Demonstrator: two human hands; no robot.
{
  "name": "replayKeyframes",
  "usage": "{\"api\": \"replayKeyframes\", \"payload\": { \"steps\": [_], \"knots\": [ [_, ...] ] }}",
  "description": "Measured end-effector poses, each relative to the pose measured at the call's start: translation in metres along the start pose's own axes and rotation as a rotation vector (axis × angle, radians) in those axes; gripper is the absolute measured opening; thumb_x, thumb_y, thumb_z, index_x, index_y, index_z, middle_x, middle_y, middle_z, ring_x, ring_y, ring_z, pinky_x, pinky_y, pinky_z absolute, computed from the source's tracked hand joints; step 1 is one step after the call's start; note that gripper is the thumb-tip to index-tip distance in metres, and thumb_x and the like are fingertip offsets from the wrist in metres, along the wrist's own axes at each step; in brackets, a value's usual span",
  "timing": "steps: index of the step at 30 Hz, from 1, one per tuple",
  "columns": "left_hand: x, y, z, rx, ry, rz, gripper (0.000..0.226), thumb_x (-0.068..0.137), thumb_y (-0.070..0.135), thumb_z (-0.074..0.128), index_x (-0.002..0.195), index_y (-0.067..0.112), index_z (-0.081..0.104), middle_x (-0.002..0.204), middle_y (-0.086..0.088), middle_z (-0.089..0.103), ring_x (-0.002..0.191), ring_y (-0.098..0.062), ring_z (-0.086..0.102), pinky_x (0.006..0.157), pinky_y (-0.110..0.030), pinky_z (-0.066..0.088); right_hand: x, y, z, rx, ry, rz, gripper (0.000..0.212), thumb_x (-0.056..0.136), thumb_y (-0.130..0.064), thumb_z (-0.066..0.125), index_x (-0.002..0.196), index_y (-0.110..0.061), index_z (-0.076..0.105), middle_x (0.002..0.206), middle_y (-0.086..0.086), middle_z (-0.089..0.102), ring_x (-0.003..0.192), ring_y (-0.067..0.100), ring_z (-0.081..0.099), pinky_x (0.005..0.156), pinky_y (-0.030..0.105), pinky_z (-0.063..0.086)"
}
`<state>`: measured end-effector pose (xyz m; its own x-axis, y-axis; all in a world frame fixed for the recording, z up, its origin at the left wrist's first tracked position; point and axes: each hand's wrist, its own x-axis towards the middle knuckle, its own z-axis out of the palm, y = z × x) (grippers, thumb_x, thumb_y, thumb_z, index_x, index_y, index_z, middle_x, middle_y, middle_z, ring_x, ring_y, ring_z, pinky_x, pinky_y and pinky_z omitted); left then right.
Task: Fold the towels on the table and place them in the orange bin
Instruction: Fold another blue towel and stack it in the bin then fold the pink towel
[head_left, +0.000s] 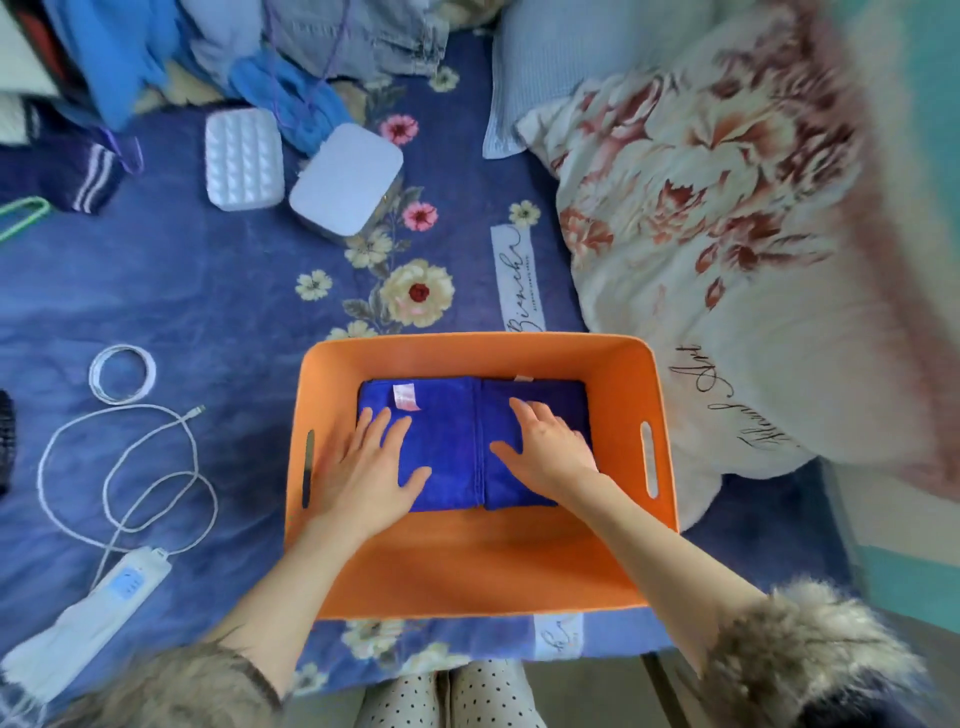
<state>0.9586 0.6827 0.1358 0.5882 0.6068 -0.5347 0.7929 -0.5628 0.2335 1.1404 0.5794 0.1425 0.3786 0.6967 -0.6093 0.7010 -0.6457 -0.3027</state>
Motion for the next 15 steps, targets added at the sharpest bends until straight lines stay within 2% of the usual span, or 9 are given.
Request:
{"api": "replayKeyframes", "payload": {
  "steps": [4, 6, 8, 11, 15],
  "knots": [
    [-0.029, 0.030, -0.044, -0.114, 0.117, 0.110, 0.056, 0.094, 0.036, 0.045, 0.144, 0.017, 0.029, 0.154, -0.002, 0.025, 0.145, -0.018, 0.010, 0.114, -0.032, 0.020, -0.059, 0.004, -0.044, 0.062, 0.103, 0.074, 0.061, 0.095, -0.044, 0.044, 0.147, -0.019, 0.023, 0.146, 0.006, 0.037, 0.130, 0.028, 0.040, 0.103, 0.044, 0.034],
    [-0.042, 0.051, -0.063, -0.128, 0.132, 0.193, 0.053, 0.096, 0.032, 0.044, 0.144, 0.016, 0.029, 0.152, -0.001, 0.028, 0.144, -0.017, 0.014, 0.114, -0.030, 0.018, -0.090, 0.011, -0.067, 0.076, 0.156, 0.125, 0.061, 0.095, -0.044, 0.043, 0.147, -0.021, 0.023, 0.144, 0.007, 0.039, 0.128, 0.029, 0.042, 0.104, 0.043, 0.033],
    [-0.054, 0.070, -0.080, -0.132, 0.140, 0.291, 0.051, 0.097, 0.030, 0.043, 0.144, 0.016, 0.029, 0.151, 0.000, 0.030, 0.142, -0.017, 0.019, 0.114, -0.029, 0.018, -0.123, 0.019, -0.087, 0.121, 0.213, 0.191, 0.058, 0.095, -0.044, 0.043, 0.145, -0.021, 0.025, 0.140, 0.008, 0.042, 0.125, 0.030, 0.044, 0.100, 0.041, 0.038],
    [-0.068, 0.103, -0.107, -0.161, 0.185, 0.457, 0.046, 0.096, 0.028, 0.046, 0.139, 0.015, 0.037, 0.143, 0.000, 0.041, 0.135, -0.017, 0.033, 0.109, -0.026, 0.023, -0.174, 0.029, -0.111, 0.188, 0.340, 0.282, 0.057, 0.095, -0.045, 0.042, 0.145, -0.022, 0.025, 0.142, 0.007, 0.041, 0.126, 0.027, 0.045, 0.101, 0.043, 0.040],
    [-0.089, 0.147, -0.136, -0.144, 0.170, 0.676, 0.044, 0.097, 0.029, 0.044, 0.138, 0.018, 0.039, 0.141, 0.002, 0.042, 0.131, -0.015, 0.037, 0.106, -0.026, 0.029, -0.247, 0.032, -0.119, 0.268, 0.543, 0.429, 0.057, 0.096, -0.041, 0.043, 0.146, -0.019, 0.025, 0.144, 0.008, 0.040, 0.126, 0.025, 0.045, 0.100, 0.040, 0.041]
  ]
}}
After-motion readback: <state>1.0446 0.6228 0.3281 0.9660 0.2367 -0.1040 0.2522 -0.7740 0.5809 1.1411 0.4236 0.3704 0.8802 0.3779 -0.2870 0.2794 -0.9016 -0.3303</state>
